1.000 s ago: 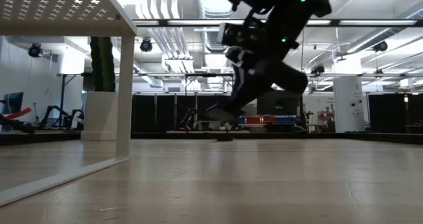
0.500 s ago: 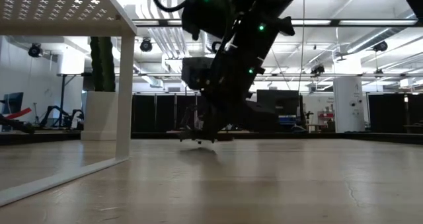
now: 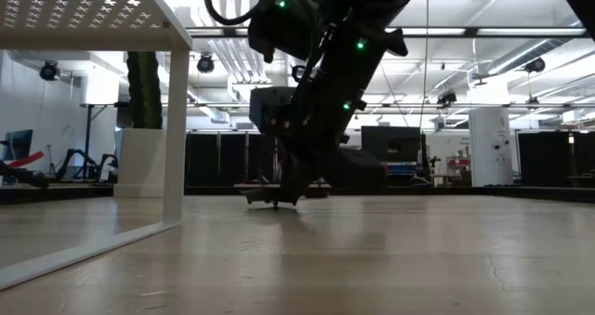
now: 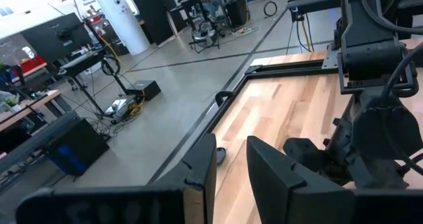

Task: Pick & Place Mini shaped plates
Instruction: Stack the square plate on top of the other square plate on the shelf

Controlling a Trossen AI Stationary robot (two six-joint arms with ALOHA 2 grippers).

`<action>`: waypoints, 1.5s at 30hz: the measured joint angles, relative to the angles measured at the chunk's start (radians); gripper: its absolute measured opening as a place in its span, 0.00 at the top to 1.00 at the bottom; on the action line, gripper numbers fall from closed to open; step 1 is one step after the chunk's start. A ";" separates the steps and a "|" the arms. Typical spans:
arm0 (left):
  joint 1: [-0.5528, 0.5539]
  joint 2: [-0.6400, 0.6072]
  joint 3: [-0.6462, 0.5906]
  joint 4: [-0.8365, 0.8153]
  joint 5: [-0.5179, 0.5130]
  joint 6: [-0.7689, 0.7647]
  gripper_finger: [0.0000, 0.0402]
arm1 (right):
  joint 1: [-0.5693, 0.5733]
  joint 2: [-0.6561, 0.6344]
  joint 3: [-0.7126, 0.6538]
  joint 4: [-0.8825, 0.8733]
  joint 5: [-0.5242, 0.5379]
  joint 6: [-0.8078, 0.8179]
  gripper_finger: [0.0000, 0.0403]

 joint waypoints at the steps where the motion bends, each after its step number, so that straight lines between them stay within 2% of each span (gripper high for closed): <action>1: 0.000 0.000 0.000 0.000 0.000 0.000 0.80 | 0.000 0.000 0.000 0.001 0.000 -0.004 0.98; 5: 0.000 0.000 0.000 0.000 0.000 -0.005 0.80 | 0.000 0.000 0.000 0.001 0.000 -0.007 0.94; 16: 0.000 0.000 0.000 0.000 0.003 -0.006 0.80 | 0.000 -0.018 0.000 0.004 0.000 -0.002 0.76; 27: 0.041 -0.006 0.000 0.000 0.071 -0.019 0.80 | 0.019 -0.162 0.000 -0.048 -0.002 0.096 0.81; 32: 0.133 -0.001 0.000 0.004 0.153 -0.022 0.80 | 0.030 -0.266 0.000 -0.123 -0.004 0.199 0.84; 38: 0.300 0.020 0.000 0.008 0.275 -0.002 0.80 | 0.041 -0.405 -0.004 -0.237 -0.005 0.349 0.86; 45: 0.491 0.106 -0.011 0.068 0.470 0.079 0.80 | 0.072 -0.531 -0.038 -0.260 -0.005 0.369 0.87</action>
